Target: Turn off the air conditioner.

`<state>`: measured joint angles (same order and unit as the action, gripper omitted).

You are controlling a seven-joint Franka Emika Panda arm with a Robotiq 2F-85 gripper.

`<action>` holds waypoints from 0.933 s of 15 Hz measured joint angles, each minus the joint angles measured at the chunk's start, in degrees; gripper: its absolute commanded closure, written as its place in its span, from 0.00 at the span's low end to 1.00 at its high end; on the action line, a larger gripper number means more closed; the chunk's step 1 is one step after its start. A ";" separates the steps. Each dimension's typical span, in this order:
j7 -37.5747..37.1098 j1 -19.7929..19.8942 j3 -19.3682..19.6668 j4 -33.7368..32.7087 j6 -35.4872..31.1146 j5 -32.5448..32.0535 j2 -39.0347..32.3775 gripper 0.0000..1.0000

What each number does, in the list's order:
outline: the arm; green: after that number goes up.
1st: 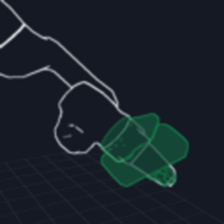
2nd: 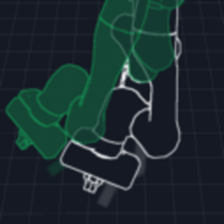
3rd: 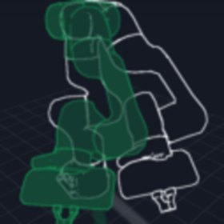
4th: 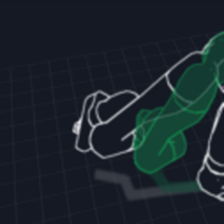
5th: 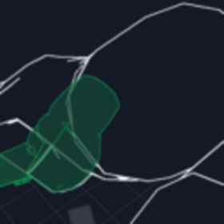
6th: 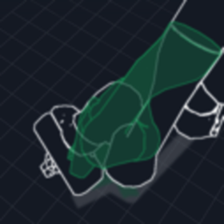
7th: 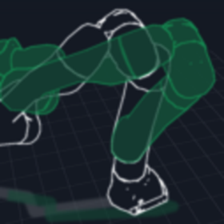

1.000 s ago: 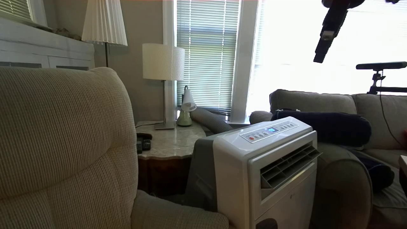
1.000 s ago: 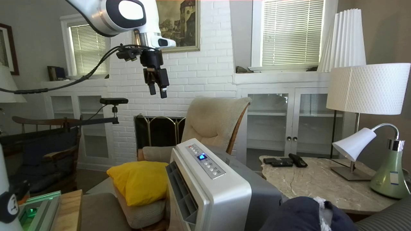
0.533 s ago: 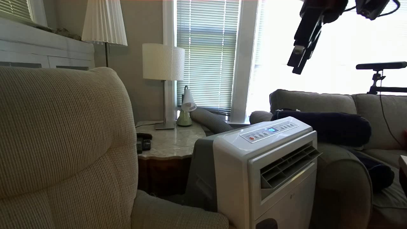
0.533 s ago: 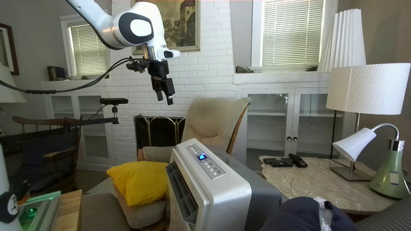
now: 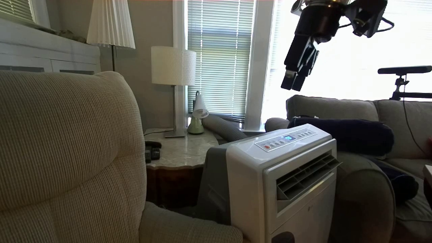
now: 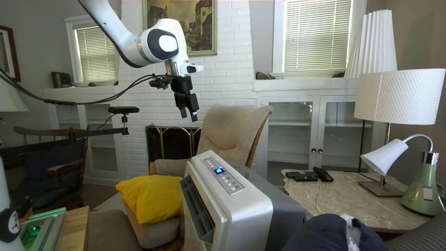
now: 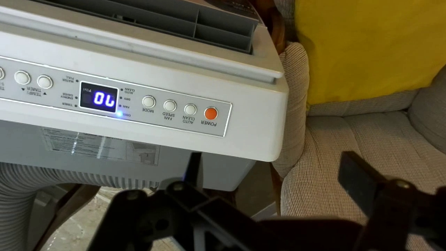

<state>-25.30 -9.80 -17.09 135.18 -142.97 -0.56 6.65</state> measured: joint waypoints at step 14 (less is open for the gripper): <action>-3.46 -0.55 0.81 -2.17 0.58 -3.31 -5.30 0.00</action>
<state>-28.76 -10.35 -16.28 133.01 -142.40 -3.87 1.35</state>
